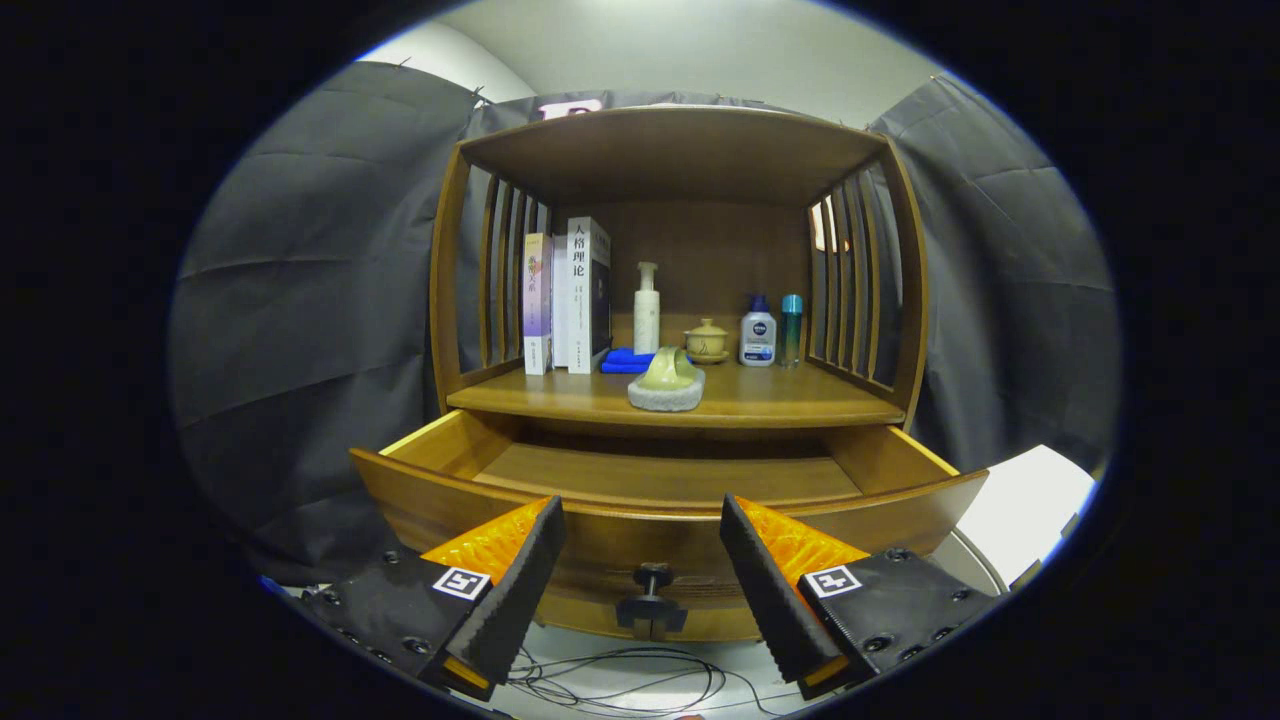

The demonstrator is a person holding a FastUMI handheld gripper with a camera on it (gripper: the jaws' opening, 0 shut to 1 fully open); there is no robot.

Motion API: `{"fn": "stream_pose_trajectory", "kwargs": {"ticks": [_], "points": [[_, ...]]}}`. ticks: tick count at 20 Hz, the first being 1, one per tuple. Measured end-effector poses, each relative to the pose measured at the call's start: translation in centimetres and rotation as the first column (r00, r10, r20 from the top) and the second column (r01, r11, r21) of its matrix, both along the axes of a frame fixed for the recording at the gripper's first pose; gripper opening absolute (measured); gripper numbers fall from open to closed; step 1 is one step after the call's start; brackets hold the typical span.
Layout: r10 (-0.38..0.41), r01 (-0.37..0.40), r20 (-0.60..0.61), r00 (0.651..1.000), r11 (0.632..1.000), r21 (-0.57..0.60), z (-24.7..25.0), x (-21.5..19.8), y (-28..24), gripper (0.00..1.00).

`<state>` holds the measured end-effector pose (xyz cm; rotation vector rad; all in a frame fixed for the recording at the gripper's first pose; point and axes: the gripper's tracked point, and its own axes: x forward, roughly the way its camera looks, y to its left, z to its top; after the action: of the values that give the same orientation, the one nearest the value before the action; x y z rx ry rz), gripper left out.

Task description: Pull open the drawer, take out the items inside it, and place them on the countertop above the cabinet.

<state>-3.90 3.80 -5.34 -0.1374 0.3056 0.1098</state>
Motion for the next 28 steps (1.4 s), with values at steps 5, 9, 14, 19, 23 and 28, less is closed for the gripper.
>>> {"fn": "stream_pose_trajectory", "kwargs": {"ticks": [5, 9, 14, 19, 23, 28], "points": [[-0.030, 0.030, -0.064, 0.998, 1.000, -0.009, -3.3, -0.1, -0.6, 0.98], [-0.062, 0.061, -0.116, 0.991, 0.998, -0.010, -5.6, 0.0, -1.1, 0.98], [-0.086, 0.084, -0.122, 0.989, 0.996, -0.020, -6.6, 1.0, -1.5, 0.99], [-0.115, 0.112, -0.073, 0.991, 0.993, -0.044, -6.4, 1.6, -1.6, 0.96], [-0.115, 0.112, -0.046, 0.992, 0.992, -0.058, -6.6, 2.9, -1.5, 0.97], [-0.122, 0.121, -0.019, 0.992, 0.991, -0.056, -6.5, 4.8, -1.2, 0.97]]}}
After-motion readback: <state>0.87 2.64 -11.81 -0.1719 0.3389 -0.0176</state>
